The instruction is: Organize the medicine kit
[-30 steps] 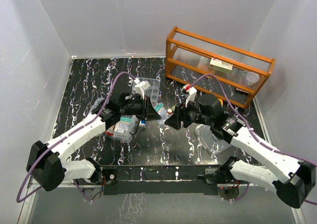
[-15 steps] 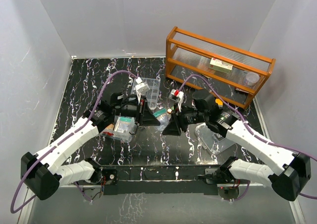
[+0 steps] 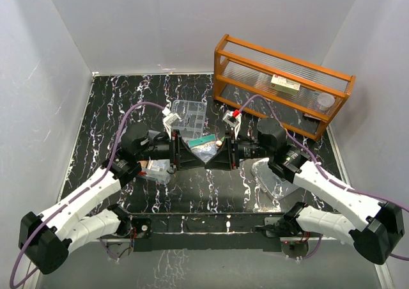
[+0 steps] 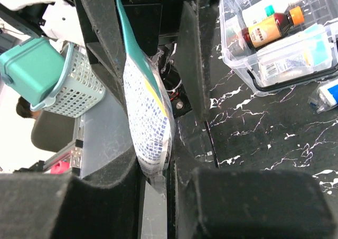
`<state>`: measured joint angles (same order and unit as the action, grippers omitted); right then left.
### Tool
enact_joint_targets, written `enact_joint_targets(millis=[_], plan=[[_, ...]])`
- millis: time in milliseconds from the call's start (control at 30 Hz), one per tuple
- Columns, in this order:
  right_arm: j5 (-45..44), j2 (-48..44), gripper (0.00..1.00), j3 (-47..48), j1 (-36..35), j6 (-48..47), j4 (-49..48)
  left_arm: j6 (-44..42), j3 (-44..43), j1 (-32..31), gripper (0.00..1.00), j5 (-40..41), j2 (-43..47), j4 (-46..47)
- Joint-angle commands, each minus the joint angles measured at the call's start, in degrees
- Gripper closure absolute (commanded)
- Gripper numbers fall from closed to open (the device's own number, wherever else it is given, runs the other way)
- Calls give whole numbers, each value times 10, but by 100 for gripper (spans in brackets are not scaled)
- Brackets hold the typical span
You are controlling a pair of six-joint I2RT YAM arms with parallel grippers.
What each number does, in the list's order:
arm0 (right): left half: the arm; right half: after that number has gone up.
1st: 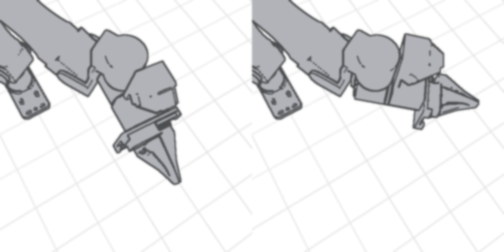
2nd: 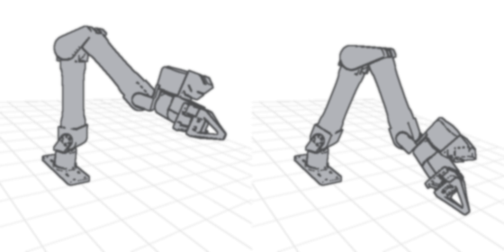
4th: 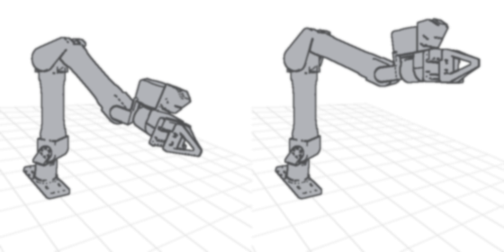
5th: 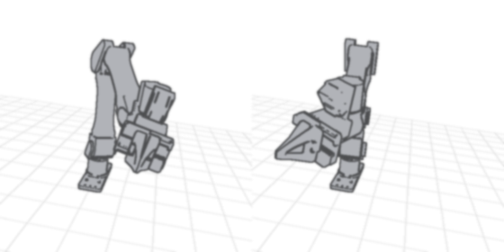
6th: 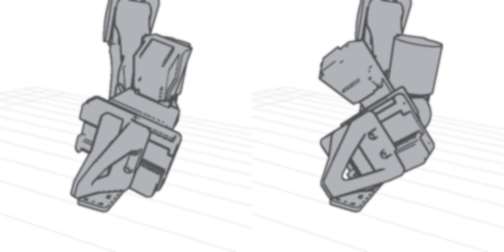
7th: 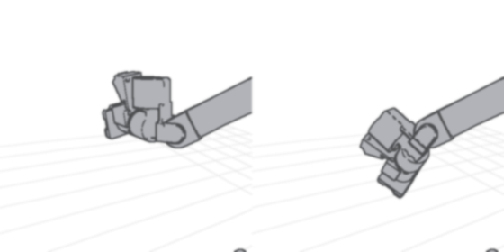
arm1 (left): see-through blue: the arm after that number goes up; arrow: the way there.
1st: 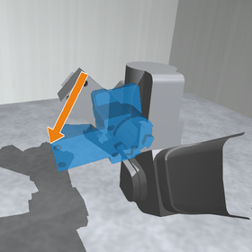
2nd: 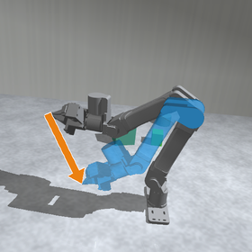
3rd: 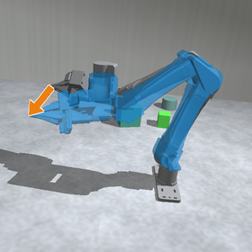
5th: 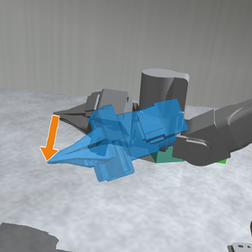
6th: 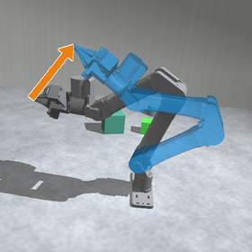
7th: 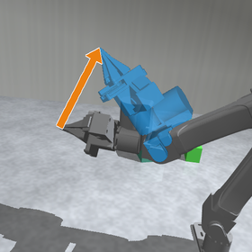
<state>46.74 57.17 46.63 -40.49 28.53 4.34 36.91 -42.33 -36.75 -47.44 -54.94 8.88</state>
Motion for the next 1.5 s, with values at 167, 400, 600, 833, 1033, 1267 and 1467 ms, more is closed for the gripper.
enact_joint_targets(millis=[167, 400, 600, 833, 1033, 1267, 1467], plan=[[13, 16, 95, -23, 0, 91, -135, 81, 44, 1, 58, 99, 54, 139], [20, 25, 92, -24, 0, 88, -129, 58, 38, 1, 81, 105, 46, 125], [-26, 6, 54, -10, 1, -1, -7, -83, -46, 7, 92, 112, 48, -84], [-137, -13, 36, 17, 2, -64, 116, -319, -220, 32, 92, 227, -4, -462], [-189, -4, 36, 27, 3, -46, 132, -306, -288, 59, 91, 538, -80, -619], [-217, 8, 36, 26, 3, -30, 146, -246, -299, 78, 90, 541, -109, -705], [-213, 17, 37, 23, 4, -17, 140, -301, -296, 108, 88, 419, -163, -688]])
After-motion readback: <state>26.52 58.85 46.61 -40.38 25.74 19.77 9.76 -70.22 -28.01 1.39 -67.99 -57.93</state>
